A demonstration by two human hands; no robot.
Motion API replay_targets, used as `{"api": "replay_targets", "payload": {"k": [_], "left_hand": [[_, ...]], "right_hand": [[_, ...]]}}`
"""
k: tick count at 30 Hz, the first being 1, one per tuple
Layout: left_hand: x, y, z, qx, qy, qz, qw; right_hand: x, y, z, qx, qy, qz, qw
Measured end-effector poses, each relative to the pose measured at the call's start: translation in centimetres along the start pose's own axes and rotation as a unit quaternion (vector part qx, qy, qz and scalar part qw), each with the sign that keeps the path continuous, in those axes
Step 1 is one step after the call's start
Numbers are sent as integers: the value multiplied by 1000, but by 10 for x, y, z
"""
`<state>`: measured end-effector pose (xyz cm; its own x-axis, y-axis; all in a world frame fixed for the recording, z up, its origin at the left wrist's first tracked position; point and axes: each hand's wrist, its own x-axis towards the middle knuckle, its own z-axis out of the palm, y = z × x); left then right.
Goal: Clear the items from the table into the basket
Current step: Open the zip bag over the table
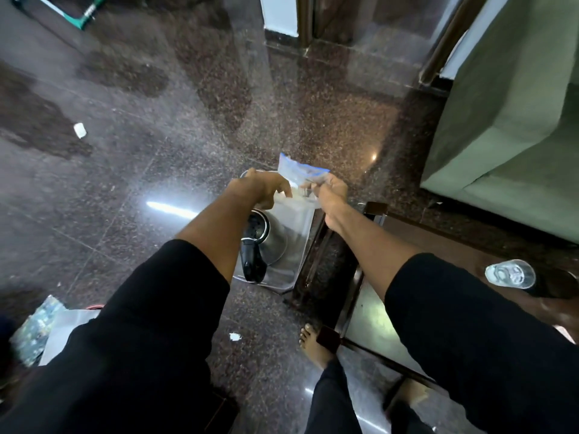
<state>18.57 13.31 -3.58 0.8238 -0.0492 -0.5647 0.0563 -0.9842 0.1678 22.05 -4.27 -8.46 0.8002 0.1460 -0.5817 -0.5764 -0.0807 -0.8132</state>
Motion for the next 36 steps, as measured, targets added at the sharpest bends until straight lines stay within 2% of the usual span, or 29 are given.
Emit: {"api": "replay_targets", "payload": {"k": [6, 9, 11, 17, 21, 24, 28, 31, 36], "left_hand": [[-23, 40, -43, -64, 47, 32, 996], [-32, 71, -56, -92, 149, 32, 984], [-38, 97, -61, -107, 202, 3, 973], [-59, 191, -60, -212, 199, 15, 957], [-72, 252, -56, -187, 181, 40, 965], [-78, 295, -49, -160, 186, 24, 969], [-86, 349, -39, -184, 229, -9, 956], [-86, 378, -32, -200, 241, -2, 950], [-89, 416, -30, -213, 241, 35, 946]], "right_hand": [[-43, -19, -53, 1, -12, -46, 999], [-69, -36, -90, 22, 7, -63, 998], [-84, -46, -113, 35, -5, -72, 997], [-127, -67, -202, 17, -16, -86, 996], [-146, -68, -267, 1, -19, -92, 996], [-158, -65, -317, -33, -15, -106, 994], [-173, -64, -370, -107, 7, -195, 975], [-178, -63, -401, -165, 26, -254, 953], [-181, -57, -445, -153, 60, -247, 955]]}}
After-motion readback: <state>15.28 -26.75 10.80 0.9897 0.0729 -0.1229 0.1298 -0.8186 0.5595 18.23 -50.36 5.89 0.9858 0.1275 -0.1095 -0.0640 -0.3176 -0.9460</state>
